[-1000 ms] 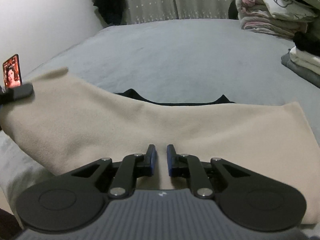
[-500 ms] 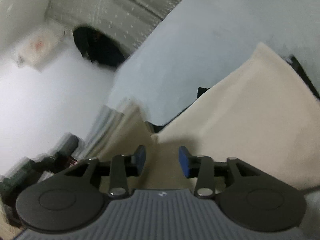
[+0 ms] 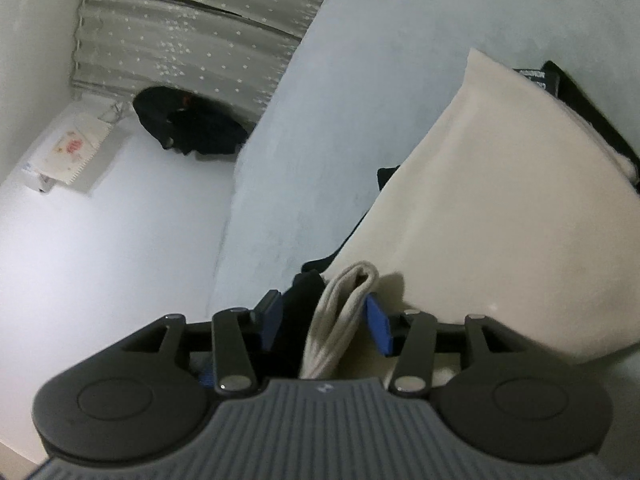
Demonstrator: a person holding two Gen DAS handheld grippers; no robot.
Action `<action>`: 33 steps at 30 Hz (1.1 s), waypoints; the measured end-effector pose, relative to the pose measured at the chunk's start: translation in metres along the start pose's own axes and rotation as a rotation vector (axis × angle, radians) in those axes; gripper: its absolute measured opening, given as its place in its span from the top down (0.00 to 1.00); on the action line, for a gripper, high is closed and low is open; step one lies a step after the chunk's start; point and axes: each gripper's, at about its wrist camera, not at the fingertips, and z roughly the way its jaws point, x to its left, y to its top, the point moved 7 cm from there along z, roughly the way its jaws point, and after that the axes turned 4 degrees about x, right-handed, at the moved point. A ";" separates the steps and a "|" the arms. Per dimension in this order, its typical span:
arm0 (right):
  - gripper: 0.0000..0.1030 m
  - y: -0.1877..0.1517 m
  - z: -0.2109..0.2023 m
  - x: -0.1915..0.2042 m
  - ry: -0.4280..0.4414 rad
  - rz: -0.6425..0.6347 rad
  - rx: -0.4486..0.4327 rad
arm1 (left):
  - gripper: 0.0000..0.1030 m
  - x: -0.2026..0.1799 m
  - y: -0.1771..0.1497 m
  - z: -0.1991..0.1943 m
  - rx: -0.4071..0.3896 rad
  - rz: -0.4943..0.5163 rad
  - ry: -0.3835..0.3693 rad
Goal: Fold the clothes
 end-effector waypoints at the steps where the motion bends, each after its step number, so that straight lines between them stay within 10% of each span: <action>1: 0.50 0.004 0.005 0.000 -0.006 -0.003 0.000 | 0.57 -0.002 0.003 -0.005 -0.009 0.034 0.023; 7: 0.50 0.004 0.007 -0.001 -0.024 -0.010 -0.006 | 0.44 -0.005 -0.001 0.009 0.061 0.232 0.192; 16: 0.50 0.008 0.010 0.001 -0.021 -0.010 0.001 | 0.45 -0.022 0.007 -0.010 -0.059 0.399 0.346; 23: 0.50 0.007 0.011 0.004 -0.023 -0.016 0.014 | 0.42 0.007 0.009 0.007 0.076 0.317 0.364; 27: 0.50 0.008 0.011 0.004 -0.024 -0.016 0.018 | 0.71 0.025 0.005 0.013 0.101 0.151 0.295; 33: 0.49 0.010 0.009 0.002 0.015 0.031 0.030 | 0.75 -0.008 -0.005 -0.001 -0.012 0.314 0.304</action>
